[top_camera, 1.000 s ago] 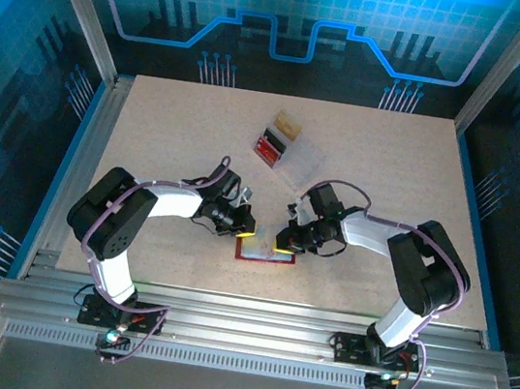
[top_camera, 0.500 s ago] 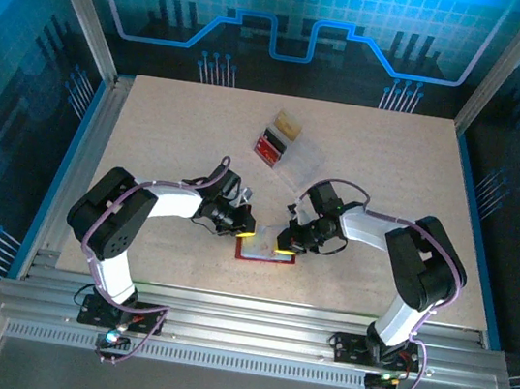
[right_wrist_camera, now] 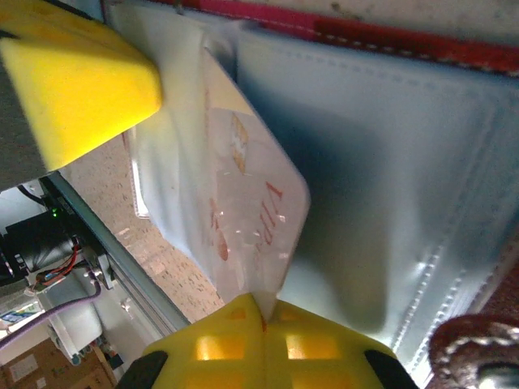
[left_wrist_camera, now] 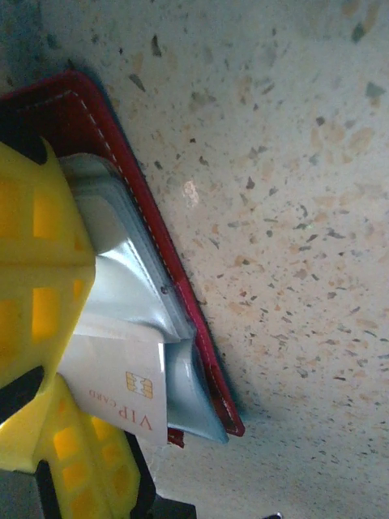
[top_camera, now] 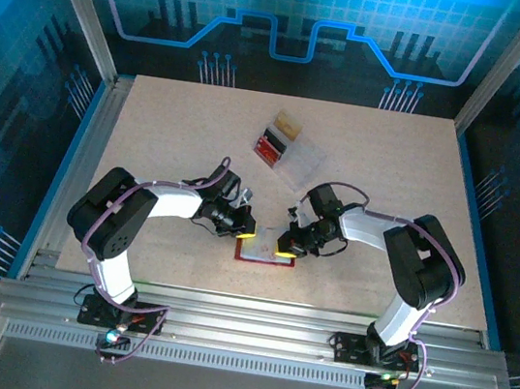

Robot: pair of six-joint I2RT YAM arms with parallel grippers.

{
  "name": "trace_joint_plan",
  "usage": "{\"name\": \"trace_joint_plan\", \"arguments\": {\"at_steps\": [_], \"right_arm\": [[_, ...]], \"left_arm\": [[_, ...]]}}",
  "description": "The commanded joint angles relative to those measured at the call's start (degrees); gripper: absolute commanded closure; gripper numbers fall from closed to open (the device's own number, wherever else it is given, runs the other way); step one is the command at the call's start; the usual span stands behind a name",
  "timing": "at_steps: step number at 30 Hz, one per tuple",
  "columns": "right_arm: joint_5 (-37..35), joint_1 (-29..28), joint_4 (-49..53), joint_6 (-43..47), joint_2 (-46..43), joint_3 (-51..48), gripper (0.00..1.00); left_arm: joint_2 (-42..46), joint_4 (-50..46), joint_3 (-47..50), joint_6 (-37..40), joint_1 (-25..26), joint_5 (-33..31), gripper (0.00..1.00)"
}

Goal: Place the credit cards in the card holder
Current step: Insert the credit card into the card slot.

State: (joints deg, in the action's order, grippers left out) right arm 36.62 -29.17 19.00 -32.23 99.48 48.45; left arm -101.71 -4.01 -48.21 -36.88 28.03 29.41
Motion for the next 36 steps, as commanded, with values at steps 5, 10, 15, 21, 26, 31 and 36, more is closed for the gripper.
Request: {"name": "trace_joint_plan", "arguments": {"at_steps": [5,10,15,21,26,31,36], "right_arm": [[0.71,0.33,3.93,-1.65,2.03,-2.23,1.0],[1.0,0.74,5.74,-0.94,2.55,-0.58,1.0],[1.42,0.69,7.98,0.12,3.33,1.25,1.0],[1.44,0.46,10.41,1.36,5.08,4.4,1.0],[1.43,-0.25,11.99,2.26,6.52,6.62,1.0],[1.53,-1.25,11.03,1.82,7.34,7.95,1.0],[1.29,-3.29,8.82,1.06,8.42,9.87,1.0]], "left_arm": [[-3.23,-6.19,2.97,1.58,0.36,-4.84,0.95],[-3.32,-6.09,3.13,1.68,0.35,-4.85,0.95],[-3.32,-5.75,3.11,1.64,0.36,-4.62,0.95],[-3.1,-5.4,3.43,1.65,0.35,-4.62,0.95],[-2.83,-5.05,3.65,1.79,0.36,-4.54,0.95],[-2.36,-5.04,3.67,1.73,0.35,-4.38,0.95],[-1.27,-5.7,3.28,1.72,0.58,-4.31,0.94]]}}
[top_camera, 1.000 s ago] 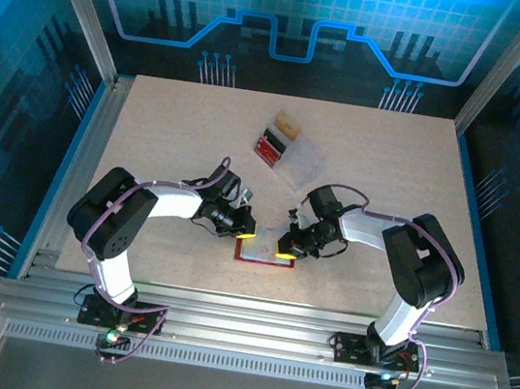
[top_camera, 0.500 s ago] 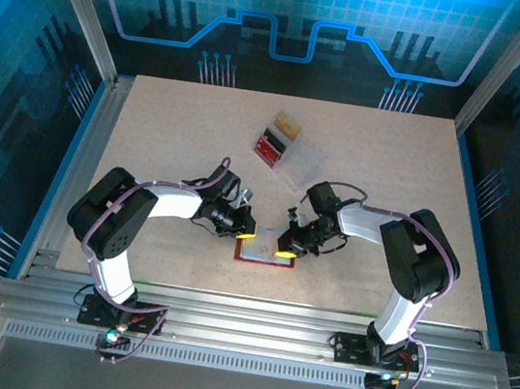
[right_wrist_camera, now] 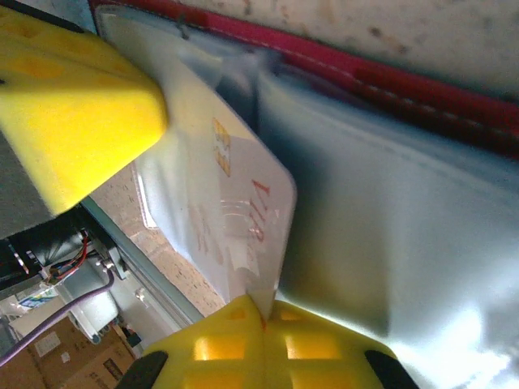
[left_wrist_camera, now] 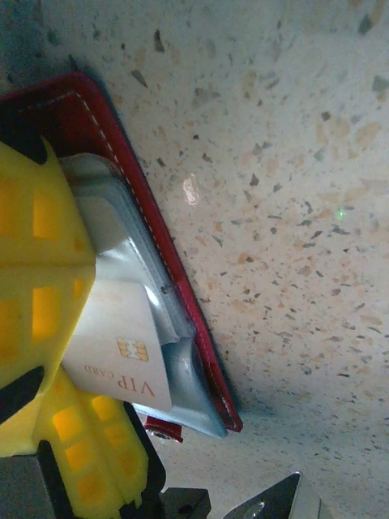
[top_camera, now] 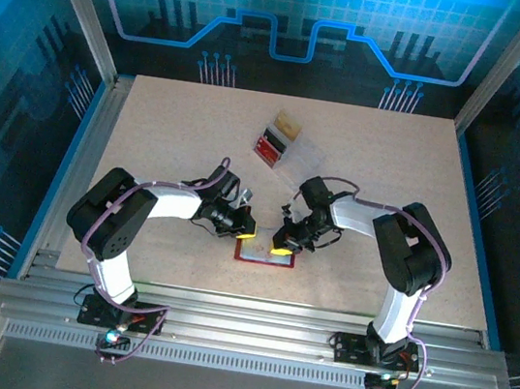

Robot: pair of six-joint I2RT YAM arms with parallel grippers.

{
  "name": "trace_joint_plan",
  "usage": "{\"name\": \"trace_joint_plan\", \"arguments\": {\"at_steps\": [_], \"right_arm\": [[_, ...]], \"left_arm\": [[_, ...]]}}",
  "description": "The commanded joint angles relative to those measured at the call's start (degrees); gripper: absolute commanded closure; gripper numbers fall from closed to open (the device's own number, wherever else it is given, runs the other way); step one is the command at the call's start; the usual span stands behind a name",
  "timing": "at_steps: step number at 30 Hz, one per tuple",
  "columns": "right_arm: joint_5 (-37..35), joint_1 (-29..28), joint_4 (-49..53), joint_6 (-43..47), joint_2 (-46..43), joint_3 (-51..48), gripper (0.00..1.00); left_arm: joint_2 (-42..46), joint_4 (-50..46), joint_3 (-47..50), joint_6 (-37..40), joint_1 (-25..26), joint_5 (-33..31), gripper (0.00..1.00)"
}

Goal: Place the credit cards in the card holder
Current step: Insert the credit card into the card slot.

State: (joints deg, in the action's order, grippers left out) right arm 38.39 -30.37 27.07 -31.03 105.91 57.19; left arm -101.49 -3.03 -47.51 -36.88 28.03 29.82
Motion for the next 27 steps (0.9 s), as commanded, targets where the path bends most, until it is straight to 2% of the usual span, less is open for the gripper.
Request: {"name": "trace_joint_plan", "arguments": {"at_steps": [1,7,14,19,22,27], "right_arm": [[-0.37,-2.54,-0.23,-0.48,2.02,1.29,1.0],[-1.14,-3.44,-3.33,-1.05,3.69,0.77,1.0],[-2.58,-2.5,-3.21,-0.02,2.29,-1.03,1.0],[-3.06,-2.4,-3.01,0.56,1.86,-0.96,1.0],[-3.15,-2.4,-2.39,1.16,2.09,-0.46,1.0],[-2.88,-2.5,-1.64,1.96,2.32,0.33,1.0]], "left_arm": [[-1.25,-6.96,2.46,1.71,0.82,-4.85,0.95],[0.46,-8.41,1.37,1.22,1.62,-4.86,0.94],[10.13,-11.57,2.64,0.14,-0.88,-4.09,0.87],[14.19,-15.65,4.0,1.65,-1.66,-8.44,0.93],[12.95,-16.2,4.32,2.34,-1.62,-9.35,0.98],[8.53,-14.49,3.13,2.59,-0.05,-8.81,1.0]]}}
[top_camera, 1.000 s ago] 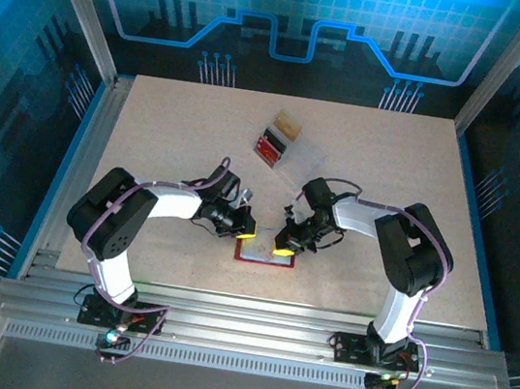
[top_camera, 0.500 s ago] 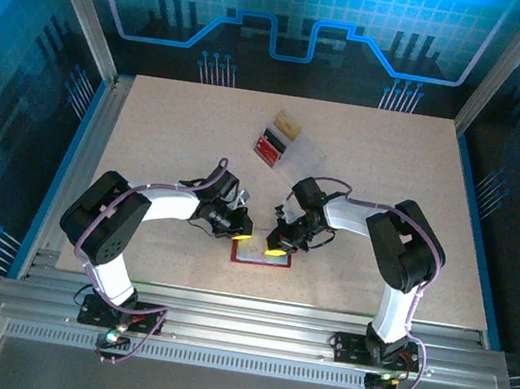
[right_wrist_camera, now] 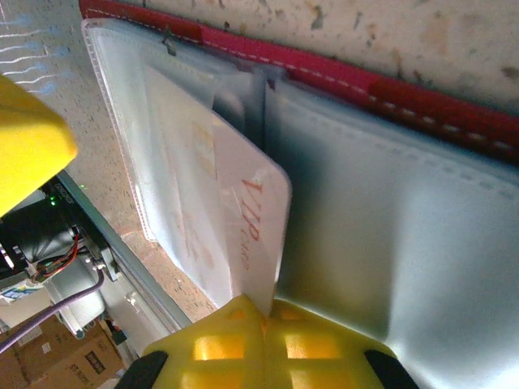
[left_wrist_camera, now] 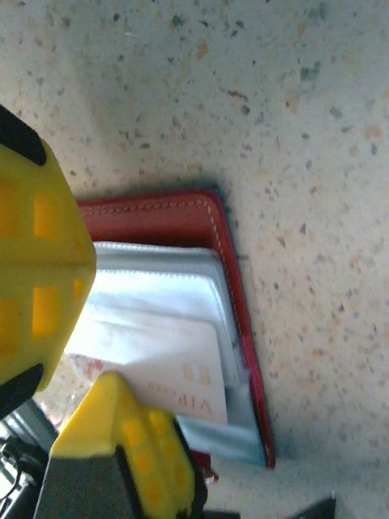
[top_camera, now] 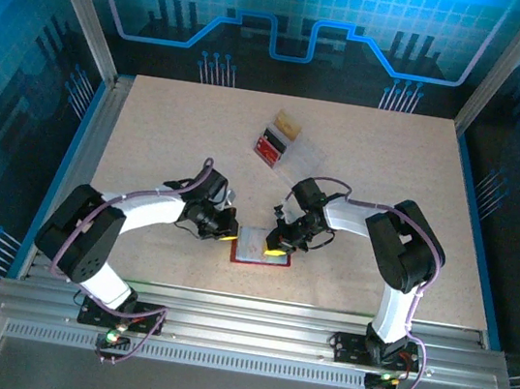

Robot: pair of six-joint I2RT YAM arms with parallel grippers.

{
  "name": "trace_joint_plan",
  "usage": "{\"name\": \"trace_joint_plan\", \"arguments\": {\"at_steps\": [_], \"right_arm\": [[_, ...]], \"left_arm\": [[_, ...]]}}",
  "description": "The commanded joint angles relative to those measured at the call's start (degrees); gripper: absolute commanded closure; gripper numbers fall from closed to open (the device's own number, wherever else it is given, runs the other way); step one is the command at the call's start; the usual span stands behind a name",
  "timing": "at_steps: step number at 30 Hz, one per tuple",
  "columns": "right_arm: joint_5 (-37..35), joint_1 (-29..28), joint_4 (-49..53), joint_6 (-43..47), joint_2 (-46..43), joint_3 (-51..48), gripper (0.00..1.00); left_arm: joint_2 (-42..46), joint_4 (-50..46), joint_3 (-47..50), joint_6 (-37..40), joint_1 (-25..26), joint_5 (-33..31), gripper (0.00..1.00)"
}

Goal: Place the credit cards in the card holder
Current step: Insert the credit card into the card slot.

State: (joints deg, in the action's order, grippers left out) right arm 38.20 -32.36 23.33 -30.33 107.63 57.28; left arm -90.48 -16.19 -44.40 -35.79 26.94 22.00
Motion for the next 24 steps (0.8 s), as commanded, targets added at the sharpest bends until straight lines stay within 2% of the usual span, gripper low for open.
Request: {"name": "trace_joint_plan", "arguments": {"at_steps": [1,9,16,19,24], "right_arm": [[-2.64,-0.6,2.24,1.4,0.48,0.35,1.0],[-2.13,-1.41,3.22,2.25,0.87,2.87,1.0],[-1.48,-3.47,1.66,0.97,2.12,5.21,0.93],[-0.87,-4.49,-1.16,-0.96,3.03,5.29,0.88],[-2.18,-5.13,-2.34,-2.12,2.75,4.97,0.72]], "left_arm": [[-3.36,-1.16,-0.32,1.46,1.55,-1.21,1.0],[-7.97,0.42,-1.17,1.25,3.52,-1.85,0.99],[-8.64,1.33,-1.23,0.64,4.37,-1.97,0.99],[-8.68,1.42,-1.41,0.44,4.6,-1.87,0.99],[-8.72,1.42,-1.75,0.39,4.87,-1.88,0.98]]}}
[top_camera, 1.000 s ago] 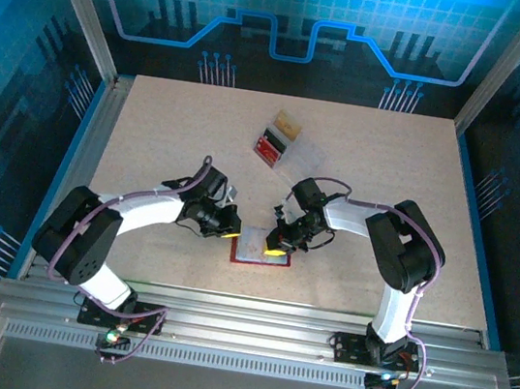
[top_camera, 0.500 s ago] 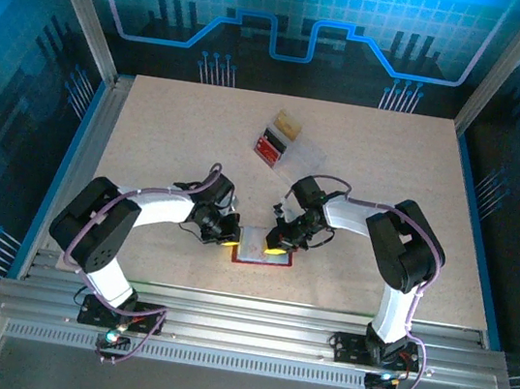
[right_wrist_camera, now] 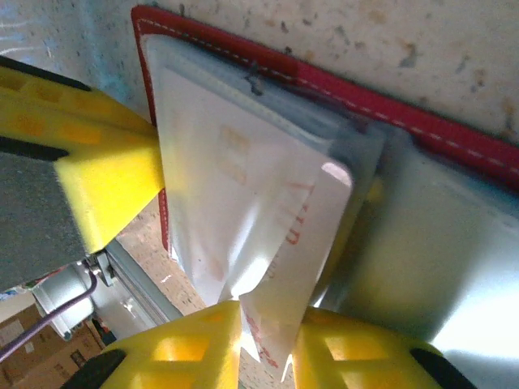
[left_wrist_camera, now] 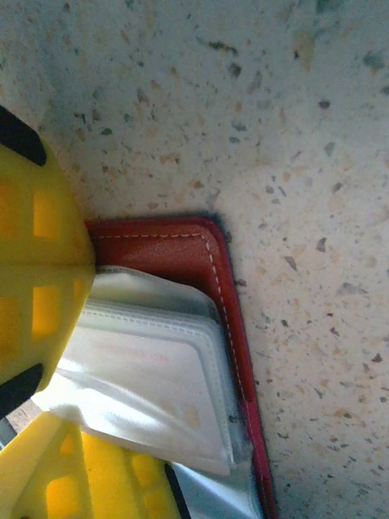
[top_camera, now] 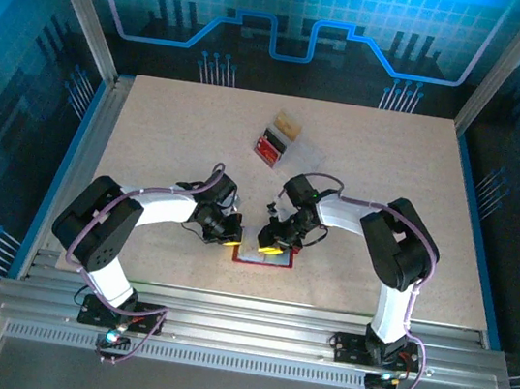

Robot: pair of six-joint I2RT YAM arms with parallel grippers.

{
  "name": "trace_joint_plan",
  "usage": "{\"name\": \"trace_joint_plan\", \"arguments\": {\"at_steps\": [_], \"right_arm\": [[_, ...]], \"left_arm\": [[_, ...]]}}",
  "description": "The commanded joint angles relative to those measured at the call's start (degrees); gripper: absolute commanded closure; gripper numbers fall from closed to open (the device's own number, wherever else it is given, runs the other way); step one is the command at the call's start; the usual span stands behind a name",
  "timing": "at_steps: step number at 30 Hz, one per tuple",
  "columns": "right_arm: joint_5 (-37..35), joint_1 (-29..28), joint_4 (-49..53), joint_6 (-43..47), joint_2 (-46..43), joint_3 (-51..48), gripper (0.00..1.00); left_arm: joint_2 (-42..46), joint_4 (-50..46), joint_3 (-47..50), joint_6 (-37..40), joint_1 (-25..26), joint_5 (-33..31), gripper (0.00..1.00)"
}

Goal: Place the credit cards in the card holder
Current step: Insert the credit card into the card slot.

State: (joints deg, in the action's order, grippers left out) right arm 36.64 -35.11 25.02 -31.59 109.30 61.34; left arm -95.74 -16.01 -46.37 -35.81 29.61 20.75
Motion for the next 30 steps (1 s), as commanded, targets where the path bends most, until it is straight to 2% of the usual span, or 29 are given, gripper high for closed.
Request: {"name": "trace_joint_plan", "arguments": {"at_steps": [1,5,10,13,16,20,30], "right_arm": [[-1.82,-2.42,-3.25,-0.69,0.29,0.8,0.69],[-4.37,-2.0,-0.9,-0.28,-3.18,0.16,0.59],[-7.72,-2.01,3.38,0.9,-5.05,1.04,0.53],[-10.23,-2.82,5.37,1.51,-5.06,2.6,0.53],[-11.6,-3.74,6.09,1.44,-4.11,3.98,0.58],[-12.11,-5.18,5.67,1.14,-2.76,5.39,0.61],[-14.77,-10.33,5.03,0.63,0.14,9.82,0.58]], "left_arm": [[-3.48,1.07,0.25,0.46,2.18,-0.73,0.98],[-3.14,0.73,0.61,0.57,2.21,-1.42,0.98],[-3.17,0.81,0.78,0.4,2.21,-1.64,0.98],[-3.19,0.81,0.74,0.39,2.21,-1.67,0.98],[-3.2,0.9,0.5,0.24,2.21,-1.51,0.98],[-3.29,1.07,0.36,0.16,2.21,-1.24,0.97],[-3.66,2.04,0.0,-0.57,3.19,-0.85,0.97]]}}
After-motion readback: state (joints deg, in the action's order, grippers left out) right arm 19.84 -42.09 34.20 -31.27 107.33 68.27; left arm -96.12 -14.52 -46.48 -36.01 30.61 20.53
